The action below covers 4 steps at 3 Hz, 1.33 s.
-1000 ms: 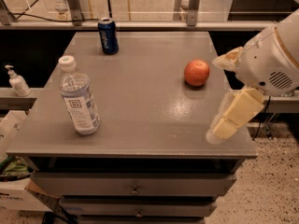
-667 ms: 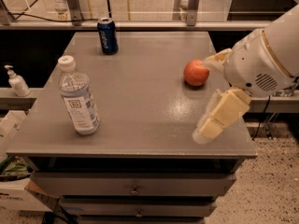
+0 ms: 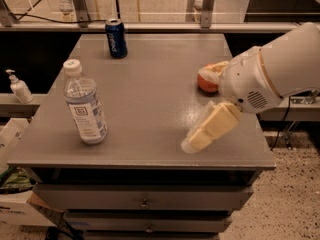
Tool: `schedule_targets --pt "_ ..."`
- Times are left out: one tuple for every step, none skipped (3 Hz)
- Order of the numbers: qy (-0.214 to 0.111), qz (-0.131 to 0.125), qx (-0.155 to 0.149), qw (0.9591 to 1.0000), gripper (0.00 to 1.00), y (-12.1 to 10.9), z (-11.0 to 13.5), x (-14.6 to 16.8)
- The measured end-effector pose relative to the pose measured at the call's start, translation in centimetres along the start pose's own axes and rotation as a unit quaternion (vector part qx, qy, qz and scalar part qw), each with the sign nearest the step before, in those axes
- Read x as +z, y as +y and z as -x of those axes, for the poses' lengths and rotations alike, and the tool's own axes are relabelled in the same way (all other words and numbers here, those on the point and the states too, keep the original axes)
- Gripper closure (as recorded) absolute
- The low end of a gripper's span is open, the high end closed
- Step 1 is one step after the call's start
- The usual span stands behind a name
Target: Knock blue plastic bottle over
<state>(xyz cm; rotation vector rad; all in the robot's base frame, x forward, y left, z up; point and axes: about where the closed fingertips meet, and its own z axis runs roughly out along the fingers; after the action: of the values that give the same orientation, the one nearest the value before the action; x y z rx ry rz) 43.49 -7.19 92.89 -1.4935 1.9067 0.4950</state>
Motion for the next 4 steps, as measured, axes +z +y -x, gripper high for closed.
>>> schedule_targets --pt "-0.057 -0.017 0.013 0.9981 0.00 -1.5 2.2 4.0" --pt "-0.110 -0.033 0.032 0.9929 0.00 -3.0 4.4 7.7" --pt "-0.157 -0.036 0.052 0.9856 0.00 -3.4 6.9 11.1" --pt "-0.196 -0.030 0.068 0.9778 0.00 -2.8 9.4 14.1"
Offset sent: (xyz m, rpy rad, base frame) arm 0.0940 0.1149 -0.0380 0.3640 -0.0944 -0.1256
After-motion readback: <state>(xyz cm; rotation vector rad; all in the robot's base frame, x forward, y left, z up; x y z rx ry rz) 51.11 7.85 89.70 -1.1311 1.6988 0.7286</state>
